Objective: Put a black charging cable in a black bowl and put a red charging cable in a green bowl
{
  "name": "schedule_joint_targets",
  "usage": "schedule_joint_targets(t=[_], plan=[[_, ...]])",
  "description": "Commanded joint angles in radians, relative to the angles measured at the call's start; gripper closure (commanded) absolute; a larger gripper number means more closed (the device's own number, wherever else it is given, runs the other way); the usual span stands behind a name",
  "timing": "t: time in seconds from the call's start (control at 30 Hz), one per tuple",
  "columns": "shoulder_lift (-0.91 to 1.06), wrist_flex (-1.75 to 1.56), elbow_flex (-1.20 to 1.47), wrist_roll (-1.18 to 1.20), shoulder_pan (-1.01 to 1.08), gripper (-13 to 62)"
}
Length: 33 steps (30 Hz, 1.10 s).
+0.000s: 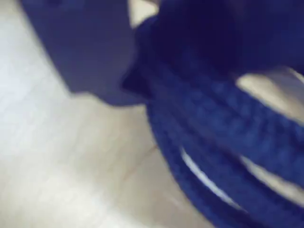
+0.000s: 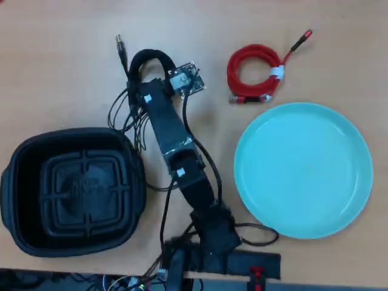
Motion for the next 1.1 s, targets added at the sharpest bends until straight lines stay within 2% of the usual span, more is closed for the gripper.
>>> schedule_joint_targets(t=[0.0,0.1,0.3,0.6,0.97,1.07], plan=[[0.028,0.032,-0.083,0.058,0.003,55.5],[0.037,0.037,-0.118,0.067,-0.003,55.4],[0.181,0.129,-0.244,0.063,-0.021,55.4],[0.201,0.301,-0.495,0.002,-0.041,55.4],[0.199,0.313,-0.919,-0.15,-0.16,55.4],[0.201,0.313,-0.957,-0.152,-0.179,55.4]])
